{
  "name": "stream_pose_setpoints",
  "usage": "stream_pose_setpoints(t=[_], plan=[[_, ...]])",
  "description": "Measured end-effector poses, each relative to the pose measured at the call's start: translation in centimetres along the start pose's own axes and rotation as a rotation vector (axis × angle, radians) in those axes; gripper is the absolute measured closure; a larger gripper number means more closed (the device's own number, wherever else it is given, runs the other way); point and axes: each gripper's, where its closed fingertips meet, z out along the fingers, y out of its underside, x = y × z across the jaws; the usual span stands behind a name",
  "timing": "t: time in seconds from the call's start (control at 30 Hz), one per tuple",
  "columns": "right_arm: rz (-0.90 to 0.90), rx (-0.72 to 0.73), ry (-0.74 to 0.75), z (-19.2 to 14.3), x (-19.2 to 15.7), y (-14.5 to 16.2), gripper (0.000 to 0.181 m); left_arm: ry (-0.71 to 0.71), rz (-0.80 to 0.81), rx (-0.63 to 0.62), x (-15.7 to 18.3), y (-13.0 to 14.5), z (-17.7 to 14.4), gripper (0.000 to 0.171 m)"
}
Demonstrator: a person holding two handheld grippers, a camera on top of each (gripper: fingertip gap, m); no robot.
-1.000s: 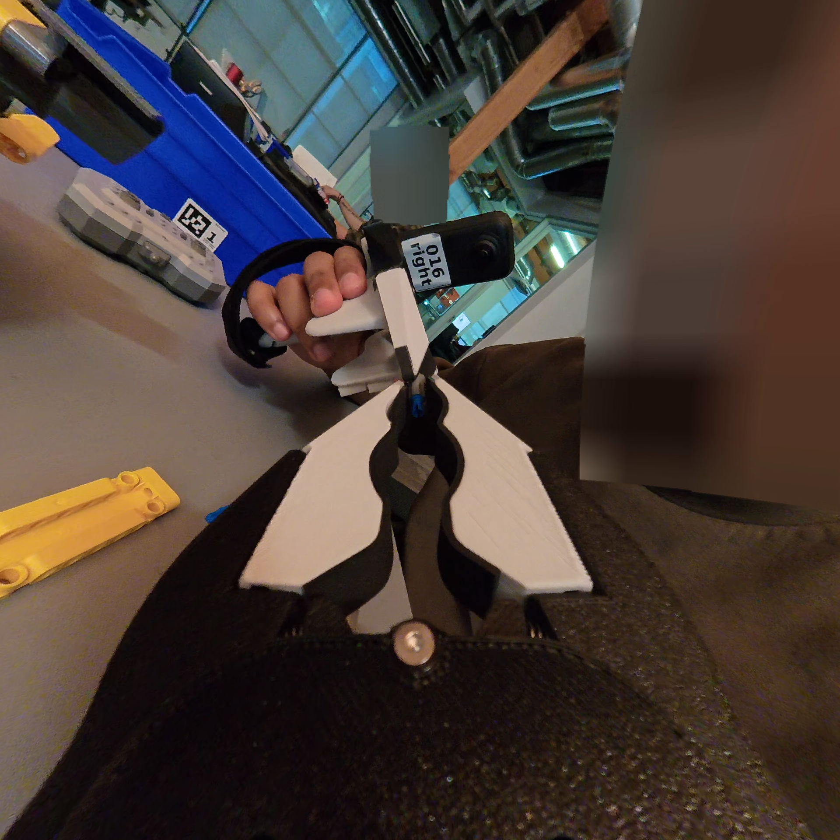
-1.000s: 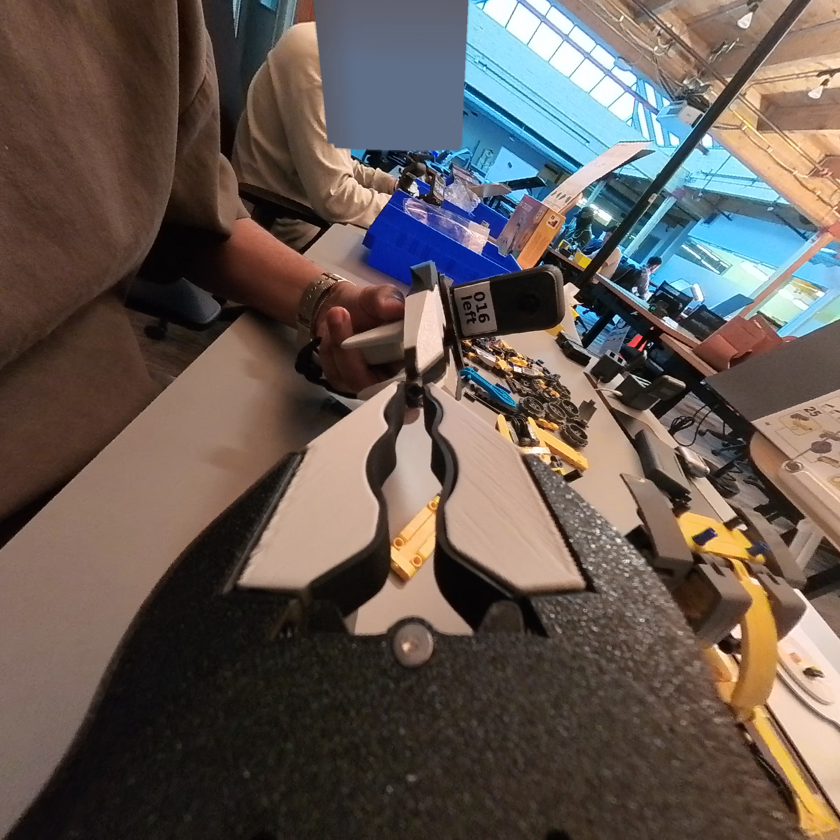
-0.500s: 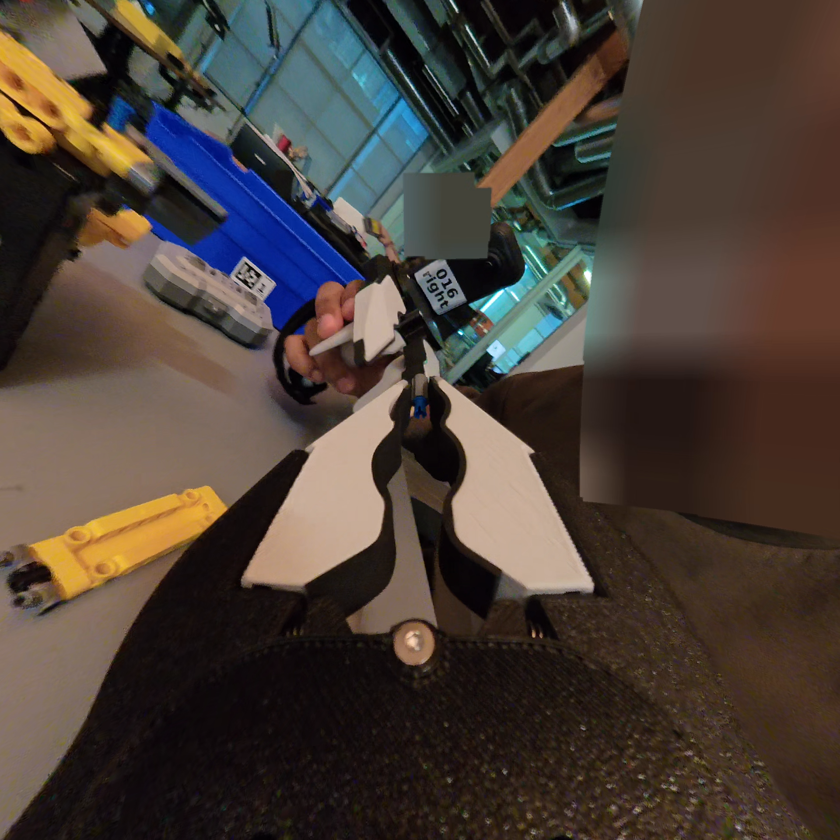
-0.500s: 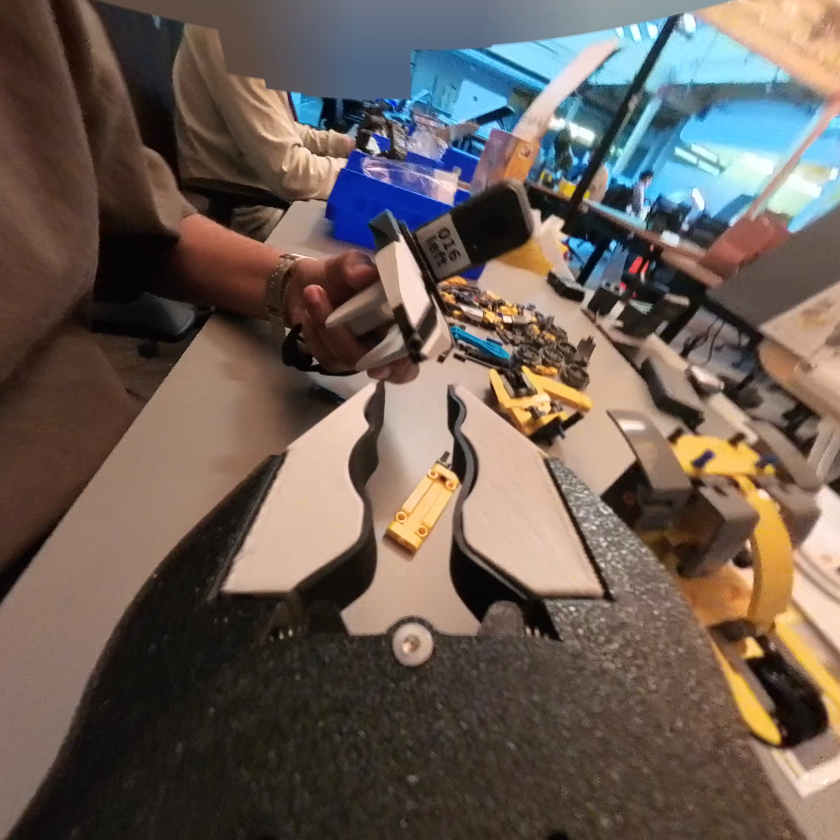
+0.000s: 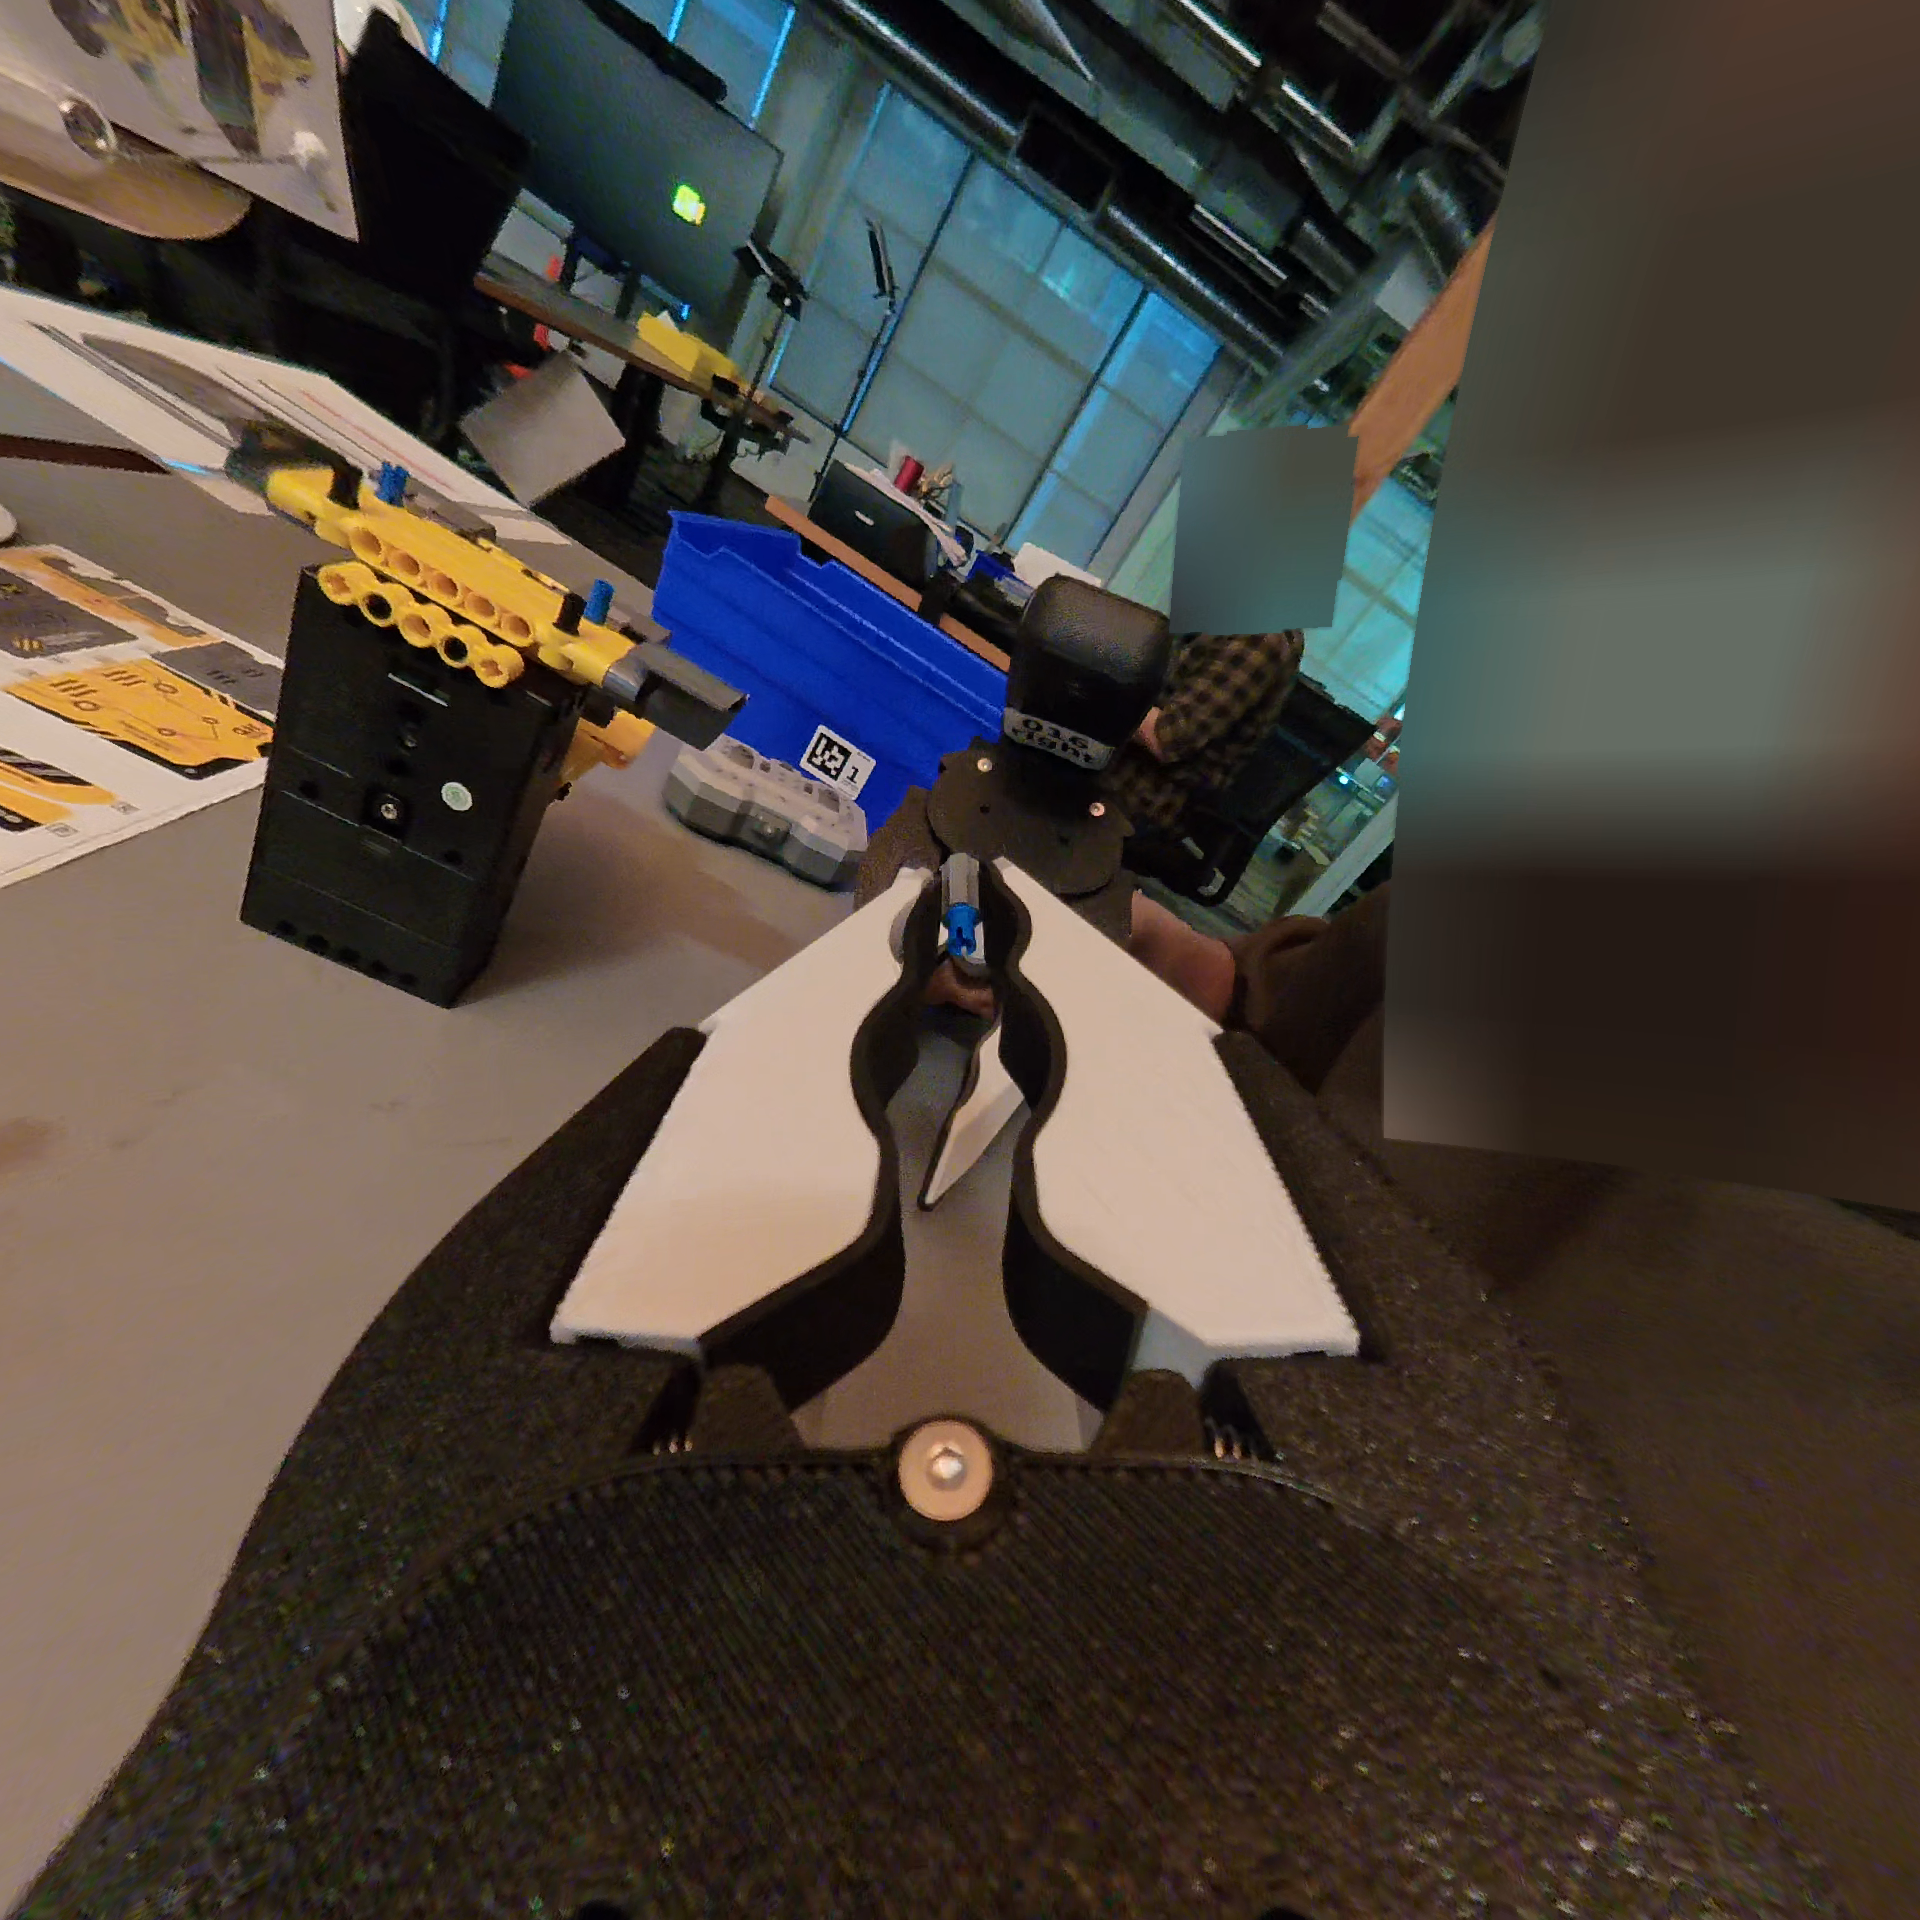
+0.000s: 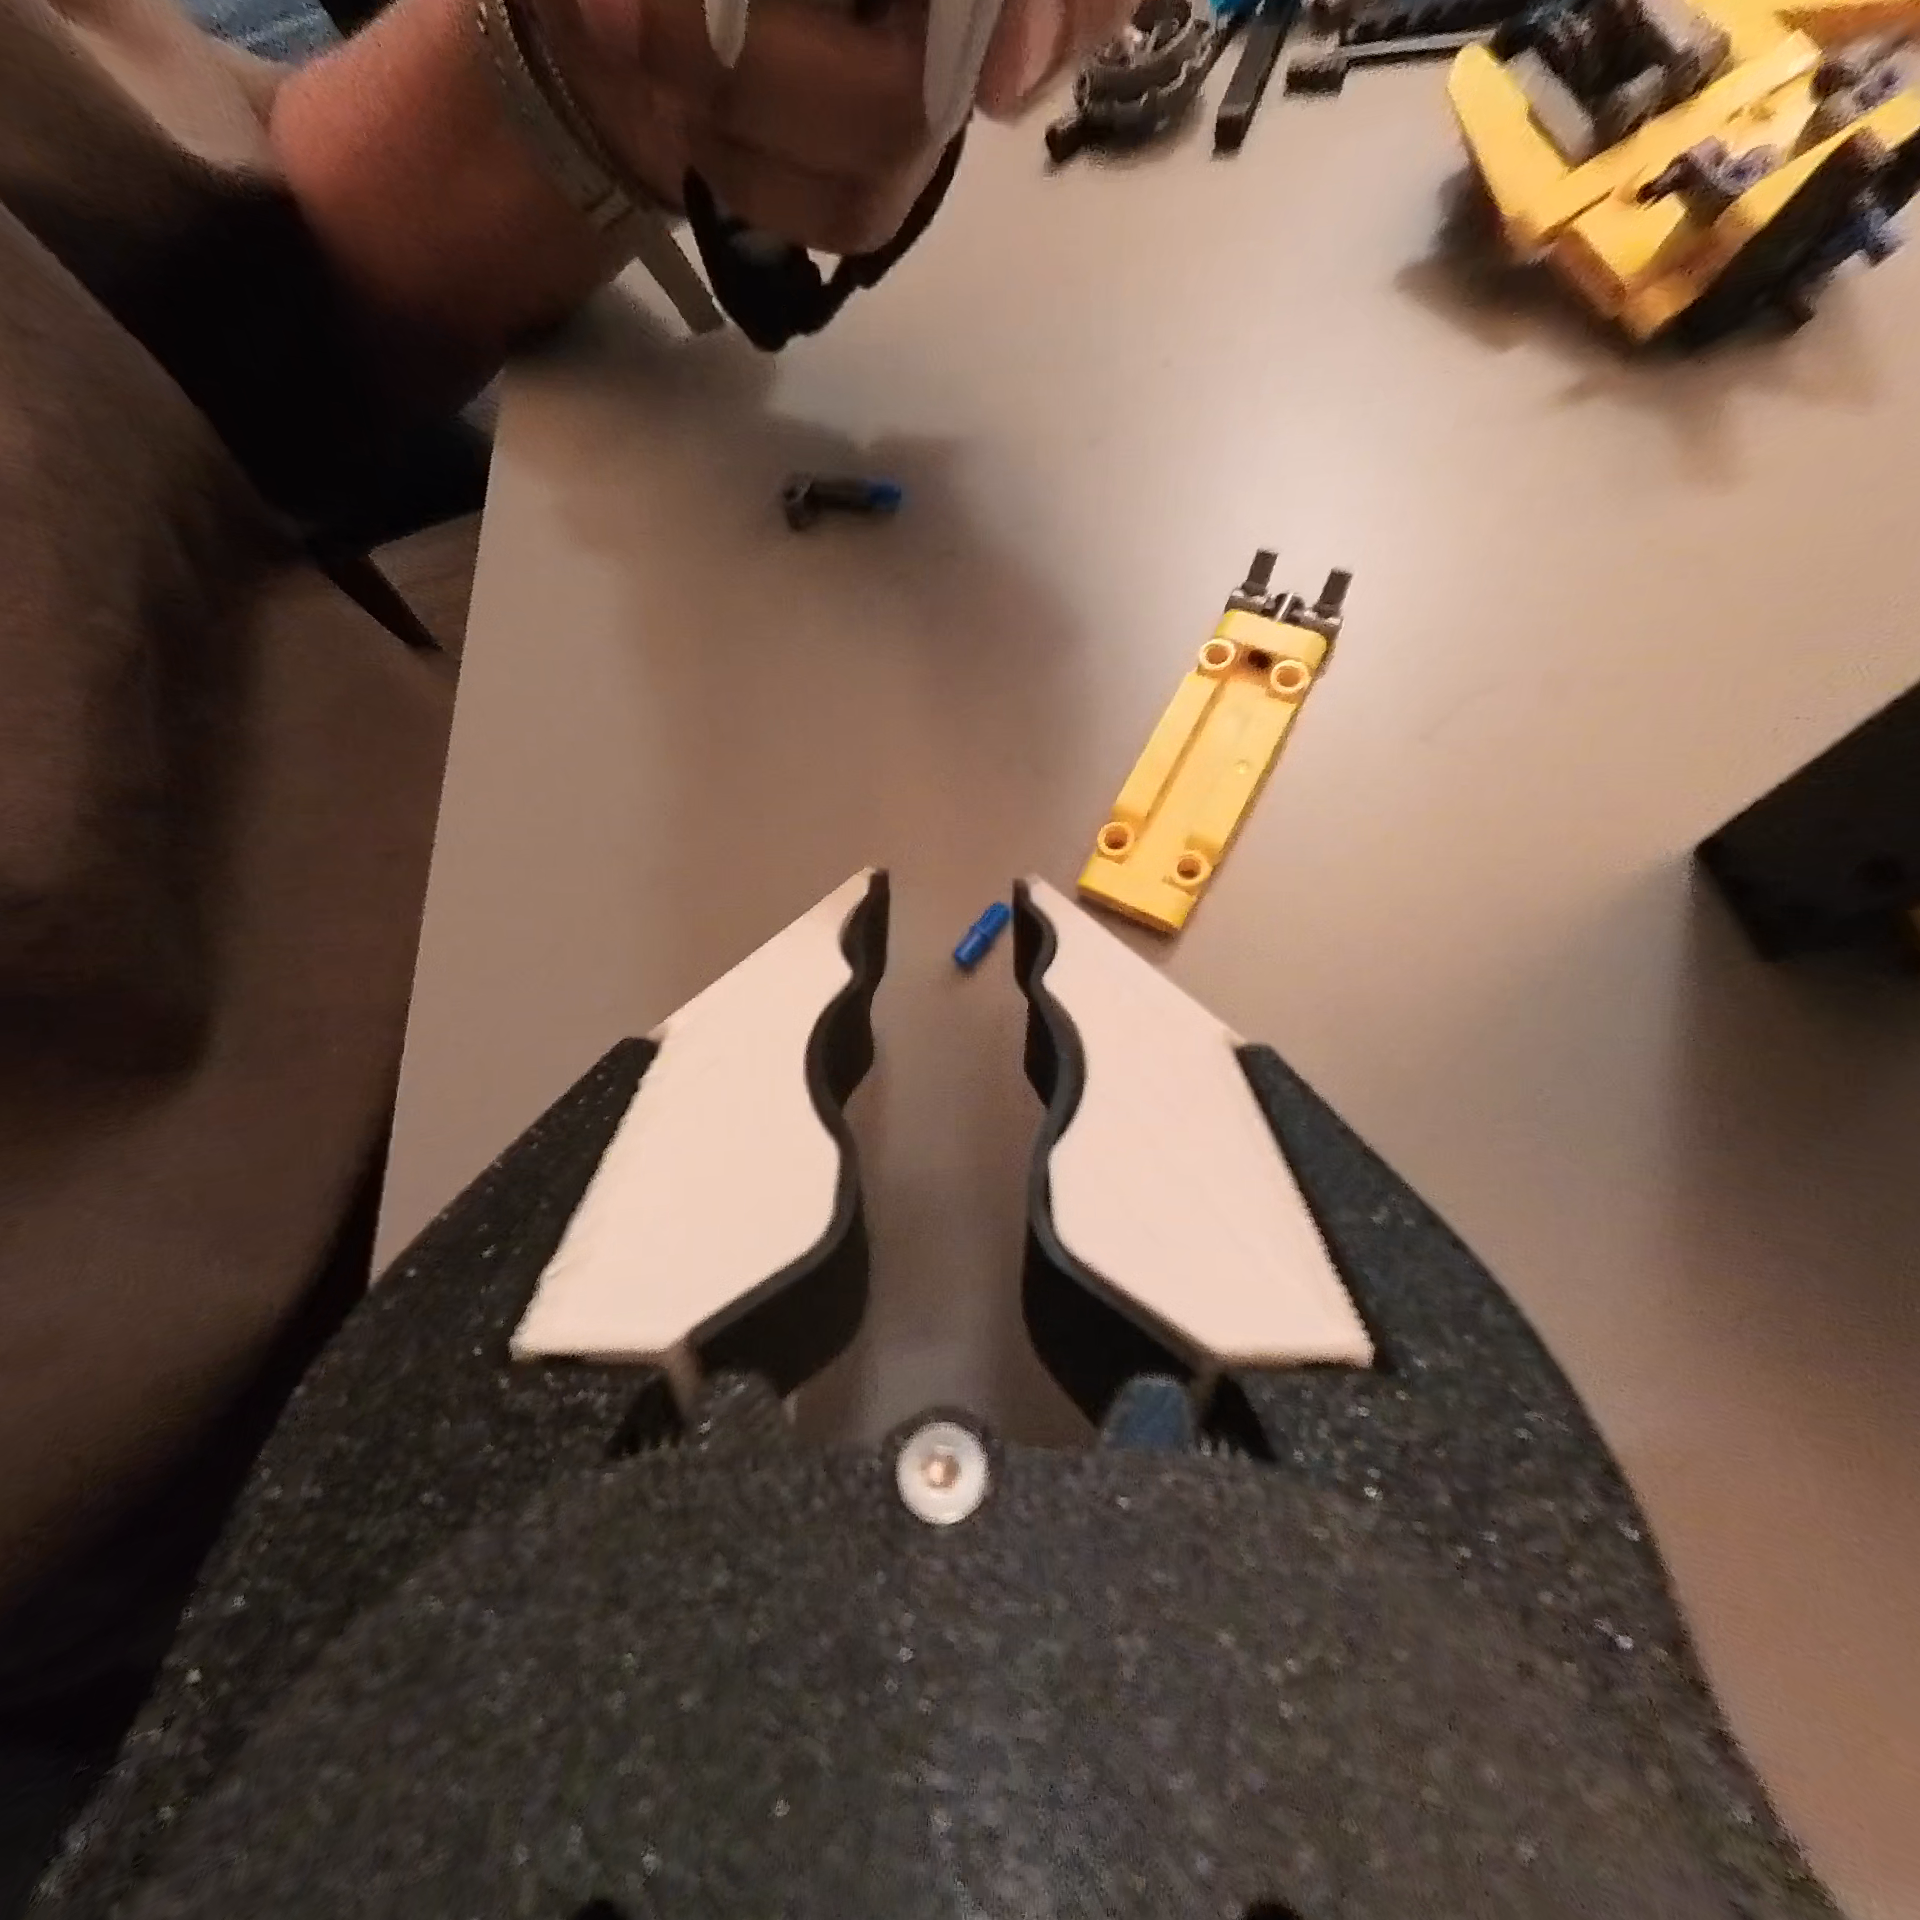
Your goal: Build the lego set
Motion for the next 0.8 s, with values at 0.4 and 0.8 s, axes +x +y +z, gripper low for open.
stream_pose_setpoints(t=[0.4, 0.8], plan=[[-0.095, -0.127, 0.088, 0.7, 0.5, 1.8, 0.162, -0.018, -0.018, -0.018, -0.9, 0.6, 0.2, 0.169], [-0.157, -0.101, 0.130, 1.0, 1.2, 1.5, 0.177, 0.003, -0.041, -0.021, -0.7, 0.7, 0.3, 0.169]])
